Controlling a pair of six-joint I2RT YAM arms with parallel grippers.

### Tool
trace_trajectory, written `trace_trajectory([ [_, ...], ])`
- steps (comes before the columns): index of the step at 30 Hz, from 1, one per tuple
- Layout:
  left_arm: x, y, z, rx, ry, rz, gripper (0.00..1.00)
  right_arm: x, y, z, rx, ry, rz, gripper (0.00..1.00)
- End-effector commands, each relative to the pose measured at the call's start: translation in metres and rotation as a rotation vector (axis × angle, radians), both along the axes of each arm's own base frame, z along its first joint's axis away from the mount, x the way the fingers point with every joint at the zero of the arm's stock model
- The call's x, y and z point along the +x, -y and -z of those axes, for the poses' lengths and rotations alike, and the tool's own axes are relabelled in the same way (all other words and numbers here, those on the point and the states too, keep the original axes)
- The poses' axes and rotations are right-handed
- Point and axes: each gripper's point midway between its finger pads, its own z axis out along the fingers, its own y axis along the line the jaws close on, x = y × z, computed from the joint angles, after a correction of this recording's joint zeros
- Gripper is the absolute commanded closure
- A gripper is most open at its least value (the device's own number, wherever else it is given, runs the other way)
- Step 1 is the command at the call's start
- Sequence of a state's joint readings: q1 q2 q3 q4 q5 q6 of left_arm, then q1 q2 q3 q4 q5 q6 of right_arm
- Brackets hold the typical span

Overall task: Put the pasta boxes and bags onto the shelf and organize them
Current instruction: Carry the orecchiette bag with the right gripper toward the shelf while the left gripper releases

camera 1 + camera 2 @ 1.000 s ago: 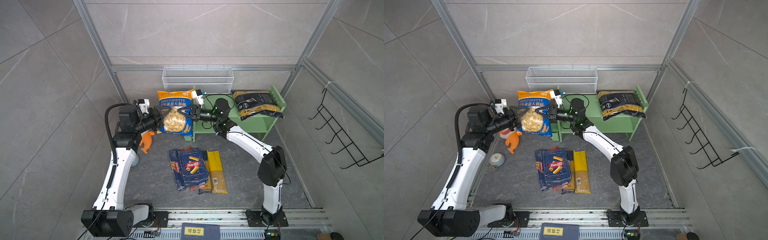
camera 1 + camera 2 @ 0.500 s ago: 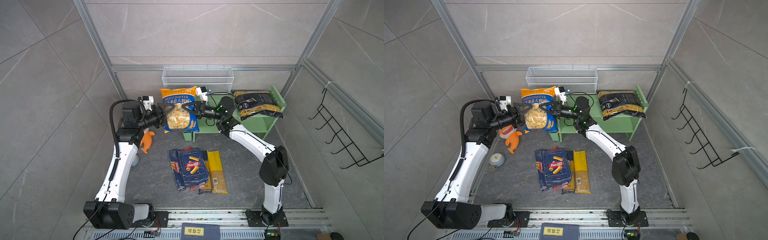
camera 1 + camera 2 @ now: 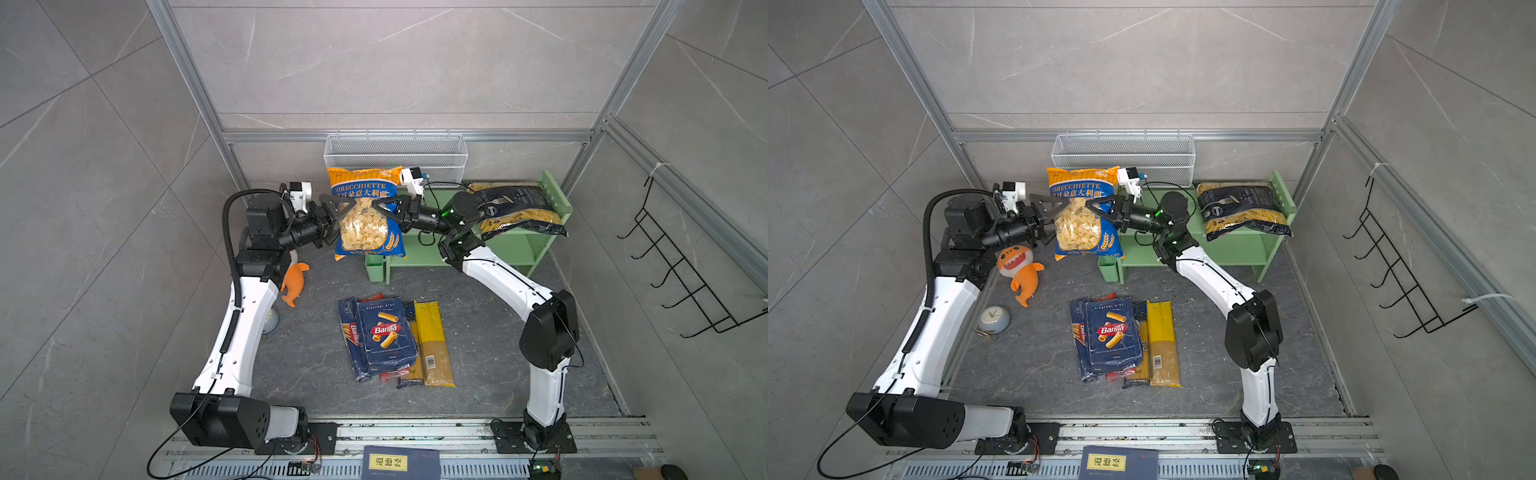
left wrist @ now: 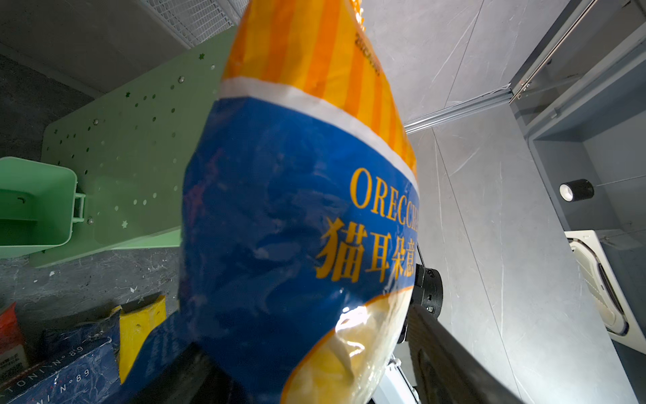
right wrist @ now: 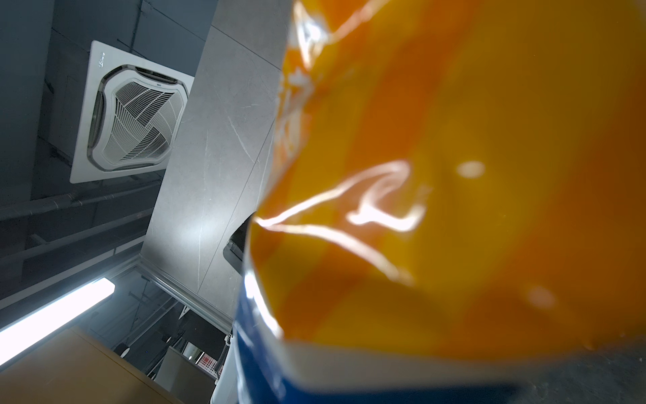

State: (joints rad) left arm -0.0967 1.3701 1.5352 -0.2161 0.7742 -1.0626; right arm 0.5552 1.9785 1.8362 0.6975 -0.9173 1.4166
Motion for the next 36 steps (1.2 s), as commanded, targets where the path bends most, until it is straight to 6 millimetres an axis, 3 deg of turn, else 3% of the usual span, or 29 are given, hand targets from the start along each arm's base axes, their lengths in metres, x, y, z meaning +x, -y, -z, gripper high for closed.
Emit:
trace_trajectory([
  [1,0.008,-0.002,-0.013,0.014,0.06,-0.015,0.14,-0.033,0.02,-0.061,0.139,0.2,-0.029,1.0],
  [3,0.009,-0.003,-0.016,0.015,0.074,-0.016,0.04,-0.028,0.024,-0.061,0.139,0.193,-0.02,1.0],
  [7,0.013,-0.003,-0.015,0.021,0.079,-0.019,0.0,-0.02,0.03,-0.061,0.144,0.188,-0.01,1.0],
  [25,0.039,-0.009,-0.024,0.031,0.087,-0.036,0.0,0.028,0.075,-0.064,0.155,0.173,0.094,1.0],
  [36,0.054,-0.006,-0.03,0.021,0.096,-0.012,0.0,0.05,0.109,-0.057,0.023,0.196,0.225,1.0],
])
